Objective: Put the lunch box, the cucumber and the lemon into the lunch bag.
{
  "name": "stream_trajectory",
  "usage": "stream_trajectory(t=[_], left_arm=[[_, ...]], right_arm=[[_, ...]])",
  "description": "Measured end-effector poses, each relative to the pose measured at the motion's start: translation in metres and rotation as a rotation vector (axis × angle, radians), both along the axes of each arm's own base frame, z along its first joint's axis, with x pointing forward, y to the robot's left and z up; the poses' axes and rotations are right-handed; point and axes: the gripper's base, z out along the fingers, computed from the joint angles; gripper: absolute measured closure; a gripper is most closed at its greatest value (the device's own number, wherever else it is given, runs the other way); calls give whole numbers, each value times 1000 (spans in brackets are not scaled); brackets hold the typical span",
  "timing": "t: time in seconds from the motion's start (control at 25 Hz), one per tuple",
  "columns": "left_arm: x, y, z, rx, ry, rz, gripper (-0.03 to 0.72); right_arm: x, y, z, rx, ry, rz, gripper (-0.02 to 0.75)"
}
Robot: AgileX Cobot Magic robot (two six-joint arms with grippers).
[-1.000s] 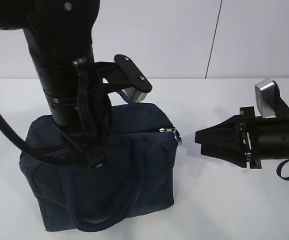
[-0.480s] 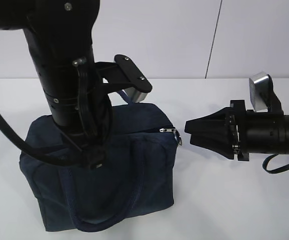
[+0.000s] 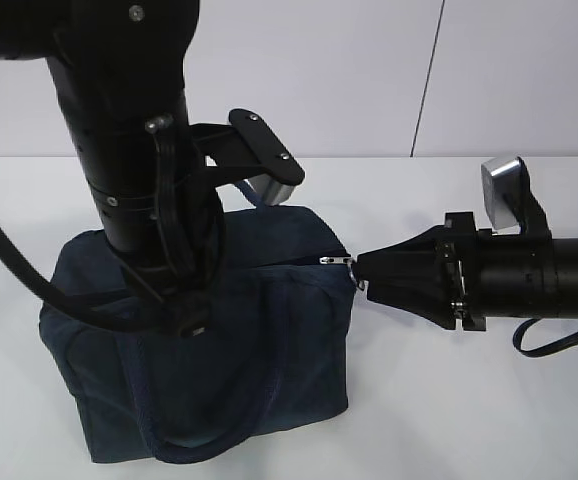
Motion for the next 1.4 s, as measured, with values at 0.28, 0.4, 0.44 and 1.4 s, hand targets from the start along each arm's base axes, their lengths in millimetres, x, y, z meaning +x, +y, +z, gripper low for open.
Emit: stream_trajectory(t=[0.28,0.4,0.44,1.4], left_arm=[[0,0,0,0,0,0,680],[0,0,0,0,0,0,680],[0,0,0,0,0,0,680],[0,0,0,1,1,0,681]], right_arm=[[0,1,-4,-4,9,4,422],[0,1,-4,-5,8,4,422],[0,1,-4,-5,8,4,423],[-1,1,0,-13,-10,14,423]])
